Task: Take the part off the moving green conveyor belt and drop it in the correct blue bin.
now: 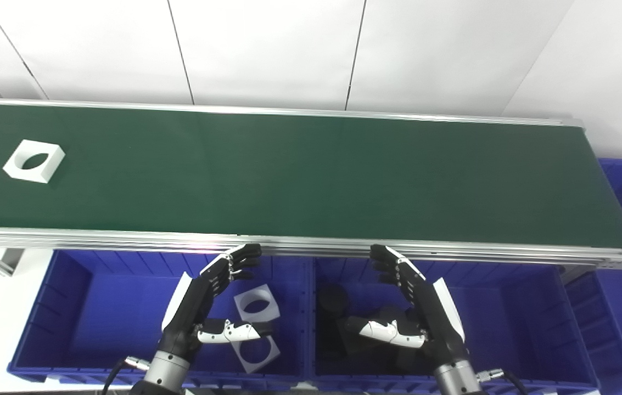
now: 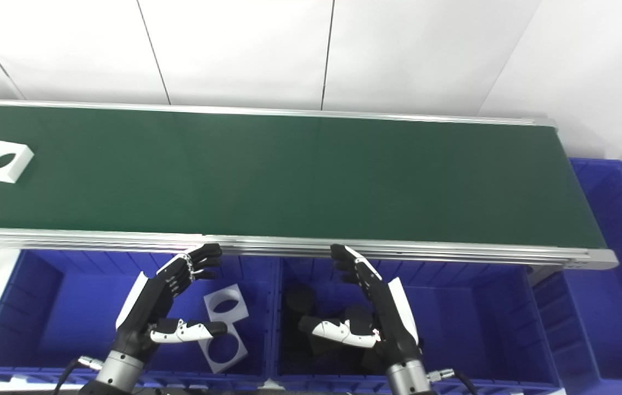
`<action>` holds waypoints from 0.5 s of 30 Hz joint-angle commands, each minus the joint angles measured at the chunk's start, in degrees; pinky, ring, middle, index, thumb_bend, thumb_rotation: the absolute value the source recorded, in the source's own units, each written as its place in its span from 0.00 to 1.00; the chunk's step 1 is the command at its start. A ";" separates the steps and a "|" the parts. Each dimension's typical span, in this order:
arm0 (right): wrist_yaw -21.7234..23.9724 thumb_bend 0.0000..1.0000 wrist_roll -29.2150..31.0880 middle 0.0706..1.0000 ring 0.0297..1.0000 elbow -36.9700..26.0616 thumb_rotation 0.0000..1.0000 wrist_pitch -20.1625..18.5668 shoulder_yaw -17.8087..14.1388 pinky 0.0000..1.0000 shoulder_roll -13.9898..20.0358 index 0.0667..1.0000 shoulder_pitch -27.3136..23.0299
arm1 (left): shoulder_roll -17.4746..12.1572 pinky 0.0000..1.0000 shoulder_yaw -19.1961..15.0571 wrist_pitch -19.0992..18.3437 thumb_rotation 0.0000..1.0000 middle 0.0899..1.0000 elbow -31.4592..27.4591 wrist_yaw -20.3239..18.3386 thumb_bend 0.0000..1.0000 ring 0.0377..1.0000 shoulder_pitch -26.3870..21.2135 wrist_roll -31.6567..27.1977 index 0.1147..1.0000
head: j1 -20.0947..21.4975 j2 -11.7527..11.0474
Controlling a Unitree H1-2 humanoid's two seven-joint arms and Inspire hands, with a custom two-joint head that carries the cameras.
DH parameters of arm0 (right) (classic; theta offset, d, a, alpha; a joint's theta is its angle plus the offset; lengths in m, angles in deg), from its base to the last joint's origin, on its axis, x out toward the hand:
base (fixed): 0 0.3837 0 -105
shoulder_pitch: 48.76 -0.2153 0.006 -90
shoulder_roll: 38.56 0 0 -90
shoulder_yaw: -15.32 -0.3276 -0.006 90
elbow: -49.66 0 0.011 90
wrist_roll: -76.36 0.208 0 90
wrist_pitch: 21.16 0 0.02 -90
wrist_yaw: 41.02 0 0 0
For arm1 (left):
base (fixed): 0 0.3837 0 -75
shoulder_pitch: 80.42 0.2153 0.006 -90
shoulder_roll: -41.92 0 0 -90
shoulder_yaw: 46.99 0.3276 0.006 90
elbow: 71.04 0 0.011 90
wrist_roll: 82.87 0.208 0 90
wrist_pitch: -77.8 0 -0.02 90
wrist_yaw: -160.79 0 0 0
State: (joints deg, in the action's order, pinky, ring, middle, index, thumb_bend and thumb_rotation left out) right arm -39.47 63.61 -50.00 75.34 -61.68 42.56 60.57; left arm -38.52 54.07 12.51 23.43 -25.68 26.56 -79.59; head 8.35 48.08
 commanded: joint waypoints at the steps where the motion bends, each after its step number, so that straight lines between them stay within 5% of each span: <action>1: 0.07 0.82 -0.21 0.83 0.82 -0.97 0.29 3.50 0.01 0.78 0.01 0.83 -0.56 | -0.36 0.71 0.03 2.18 0.25 0.80 -1.10 0.16 0.85 0.78 -0.66 -0.34 0.77 | -0.03 0.02; 15: 0.01 0.82 -1.16 0.84 0.83 -0.85 0.30 3.24 0.10 0.78 0.01 0.84 -0.63 | -0.35 0.71 0.00 2.19 0.25 0.79 -0.42 0.15 0.86 0.77 -1.00 -0.58 0.77 | -0.01 -0.17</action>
State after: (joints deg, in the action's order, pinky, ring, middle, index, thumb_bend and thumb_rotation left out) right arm -39.47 62.38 -49.93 75.41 -61.58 42.67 60.47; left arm -38.53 54.07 12.51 23.76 -25.69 26.41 -79.70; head 8.35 47.90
